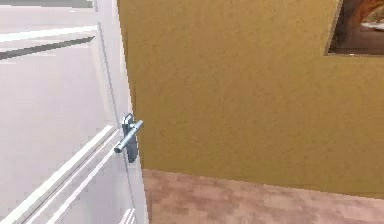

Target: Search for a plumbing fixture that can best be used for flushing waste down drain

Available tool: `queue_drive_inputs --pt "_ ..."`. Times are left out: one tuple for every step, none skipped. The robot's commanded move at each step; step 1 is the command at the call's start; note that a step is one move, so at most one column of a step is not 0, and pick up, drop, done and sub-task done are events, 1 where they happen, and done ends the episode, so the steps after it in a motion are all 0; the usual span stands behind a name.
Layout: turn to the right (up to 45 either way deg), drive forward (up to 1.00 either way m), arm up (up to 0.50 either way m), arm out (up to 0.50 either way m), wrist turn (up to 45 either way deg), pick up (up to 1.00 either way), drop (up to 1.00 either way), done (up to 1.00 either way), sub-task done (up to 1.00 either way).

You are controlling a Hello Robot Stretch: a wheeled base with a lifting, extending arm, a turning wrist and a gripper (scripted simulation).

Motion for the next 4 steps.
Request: queue_drive_inputs --pt "6.0 0.00 0.00 0.00 0.0 0.00 0.00 0.00 0.00" --pt "0.0 0.90 0.00 0.00 0.0 0.00 0.00 0.00 0.00" --pt "-18.0 0.00 0.00 0.00 0.0 0.00 0.00 0.00 0.00" --pt "0.0 0.05 0.00 0.00 0.0 0.00 0.00 0.00 0.00"
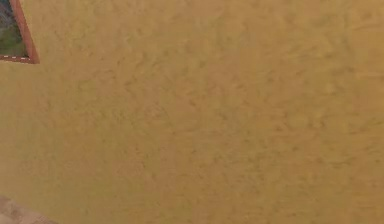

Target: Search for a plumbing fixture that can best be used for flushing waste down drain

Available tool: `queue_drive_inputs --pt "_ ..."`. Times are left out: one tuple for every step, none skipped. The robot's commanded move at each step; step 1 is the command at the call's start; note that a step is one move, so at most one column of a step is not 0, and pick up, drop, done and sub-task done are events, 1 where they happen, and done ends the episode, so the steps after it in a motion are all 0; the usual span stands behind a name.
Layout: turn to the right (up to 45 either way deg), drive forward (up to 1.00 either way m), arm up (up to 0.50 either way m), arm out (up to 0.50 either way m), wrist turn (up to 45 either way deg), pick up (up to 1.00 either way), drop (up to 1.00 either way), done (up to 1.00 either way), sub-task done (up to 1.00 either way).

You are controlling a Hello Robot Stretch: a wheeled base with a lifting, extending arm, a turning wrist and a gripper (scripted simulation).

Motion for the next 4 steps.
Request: queue_drive_inputs --pt "-18.0 0.00 0.00 0.00 0.0 0.00 0.00 0.00 0.00" --pt "-3.0 0.00 0.00 0.00 0.0 0.00 0.00 0.00 0.00" --pt "0.0 0.20 0.00 0.00 0.0 0.00 0.00 0.00 0.00" --pt "-42.0 0.00 0.00 0.00 0.0 0.00 0.00 0.00 0.00"
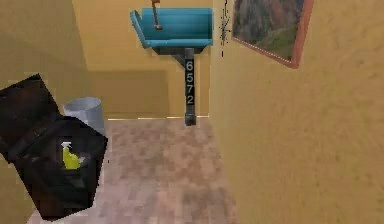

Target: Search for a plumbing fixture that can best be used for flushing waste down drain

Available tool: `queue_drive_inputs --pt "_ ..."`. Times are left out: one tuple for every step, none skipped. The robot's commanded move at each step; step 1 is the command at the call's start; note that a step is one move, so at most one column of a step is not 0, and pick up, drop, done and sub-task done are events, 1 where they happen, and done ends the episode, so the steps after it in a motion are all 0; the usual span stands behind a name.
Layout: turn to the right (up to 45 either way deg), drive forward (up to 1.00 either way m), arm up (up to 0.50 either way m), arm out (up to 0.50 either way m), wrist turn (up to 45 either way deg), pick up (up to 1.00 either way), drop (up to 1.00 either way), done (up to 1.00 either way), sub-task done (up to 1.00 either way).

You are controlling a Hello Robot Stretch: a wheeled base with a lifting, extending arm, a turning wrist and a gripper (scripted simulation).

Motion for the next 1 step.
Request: queue_drive_inputs --pt "0.0 0.50 0.00 0.00 0.0 0.00 0.00 0.00 0.00"
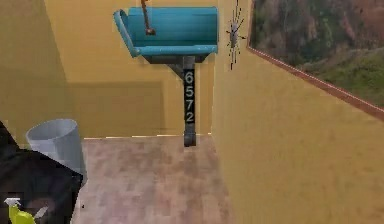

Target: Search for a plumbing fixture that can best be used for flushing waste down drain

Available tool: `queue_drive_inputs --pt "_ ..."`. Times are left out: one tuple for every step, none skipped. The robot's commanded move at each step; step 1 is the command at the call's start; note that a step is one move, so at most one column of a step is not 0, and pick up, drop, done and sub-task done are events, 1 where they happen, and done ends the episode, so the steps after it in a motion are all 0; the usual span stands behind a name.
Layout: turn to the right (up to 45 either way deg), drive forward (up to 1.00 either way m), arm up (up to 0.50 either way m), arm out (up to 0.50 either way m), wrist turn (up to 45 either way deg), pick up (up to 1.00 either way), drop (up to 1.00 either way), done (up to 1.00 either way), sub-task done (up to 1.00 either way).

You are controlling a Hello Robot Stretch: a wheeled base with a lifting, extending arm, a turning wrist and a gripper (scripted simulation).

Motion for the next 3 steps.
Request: queue_drive_inputs --pt "-21.0 0.00 0.00 0.00 0.0 0.00 0.00 0.00 0.00" --pt "0.0 0.30 0.00 0.00 0.0 0.00 0.00 0.00 0.00" --pt "-33.0 0.00 0.00 0.00 0.0 0.00 0.00 0.00 0.00"
